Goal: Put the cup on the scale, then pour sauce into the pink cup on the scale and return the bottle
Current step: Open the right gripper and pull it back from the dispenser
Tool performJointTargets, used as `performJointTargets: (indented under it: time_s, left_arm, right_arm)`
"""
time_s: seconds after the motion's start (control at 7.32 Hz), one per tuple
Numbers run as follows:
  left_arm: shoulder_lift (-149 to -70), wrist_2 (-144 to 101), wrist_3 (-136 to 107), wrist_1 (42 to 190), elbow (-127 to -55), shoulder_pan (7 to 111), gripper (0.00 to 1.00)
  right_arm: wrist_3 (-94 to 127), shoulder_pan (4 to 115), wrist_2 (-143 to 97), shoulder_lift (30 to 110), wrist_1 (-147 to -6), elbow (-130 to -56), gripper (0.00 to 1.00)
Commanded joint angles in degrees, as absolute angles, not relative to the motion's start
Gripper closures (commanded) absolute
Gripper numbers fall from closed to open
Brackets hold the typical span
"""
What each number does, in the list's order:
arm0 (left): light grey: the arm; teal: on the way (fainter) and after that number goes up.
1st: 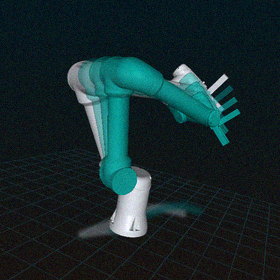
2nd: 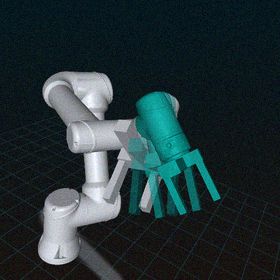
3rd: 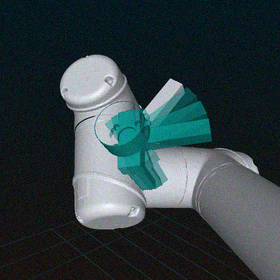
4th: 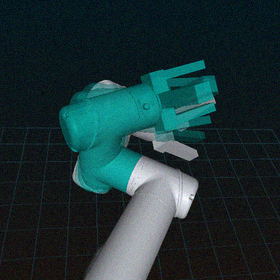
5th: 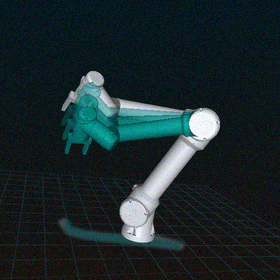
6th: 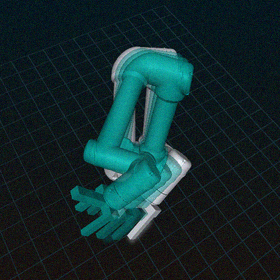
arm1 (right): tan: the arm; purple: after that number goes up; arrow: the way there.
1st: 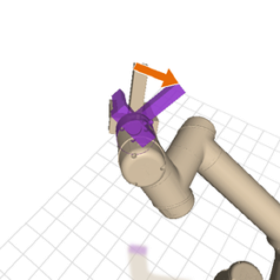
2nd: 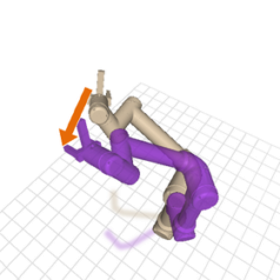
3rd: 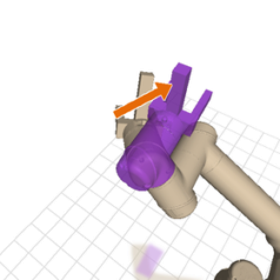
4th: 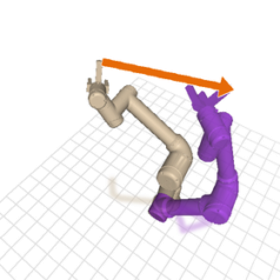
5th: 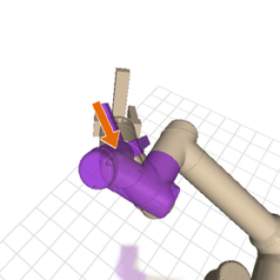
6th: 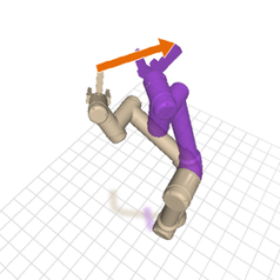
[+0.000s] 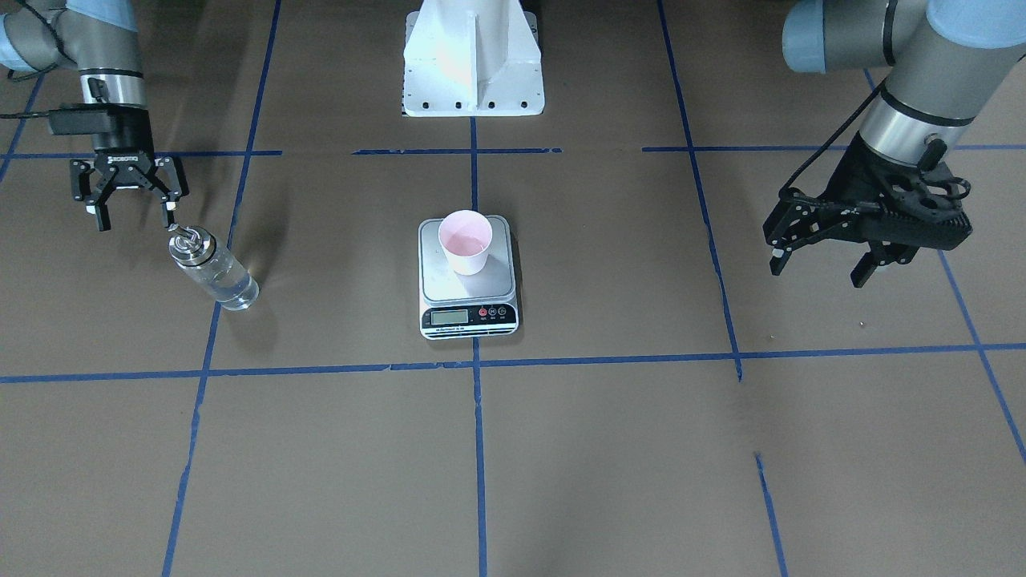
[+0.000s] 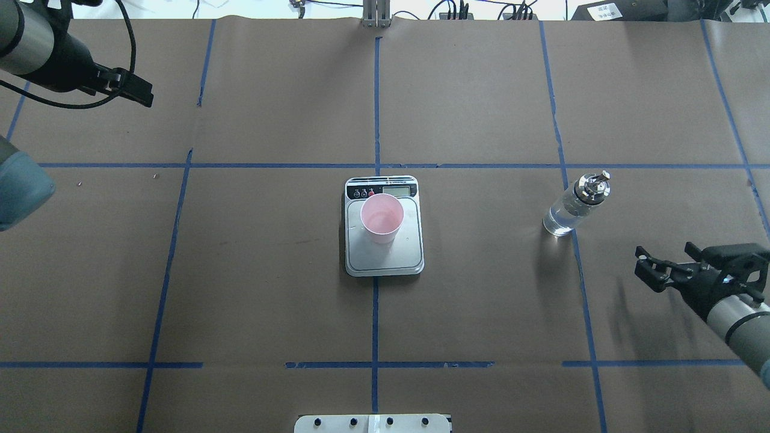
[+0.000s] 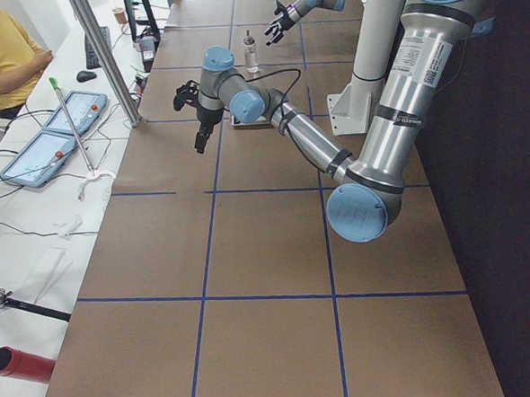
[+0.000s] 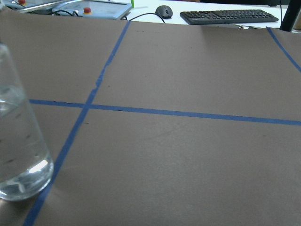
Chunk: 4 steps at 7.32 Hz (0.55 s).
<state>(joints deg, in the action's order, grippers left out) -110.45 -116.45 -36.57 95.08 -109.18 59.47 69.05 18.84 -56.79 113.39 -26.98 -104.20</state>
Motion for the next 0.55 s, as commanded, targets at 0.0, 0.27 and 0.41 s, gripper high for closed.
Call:
performJointTargets:
  time_s: [0.0,0.27,0.41]
  left_arm:
    - [-110.3,-116.6,-36.3,94.9,-109.0,59.5,0.01]
    - [-110.0,-116.7,-35.0,95.1,-107.7,59.6,0.01]
    - [-109.9,-117.8,-32.0,95.2,-106.2,60.5,0.01]
  right_arm:
    - [50.6,45.5,-87.7,109.6,-26.4,-100.3,0.00]
    - [35.2,64.3,-106.4,100.2,-34.7,-93.6,0.00]
    - [26.2,72.5,-115.0,94.8,-45.2,-93.6,0.00]
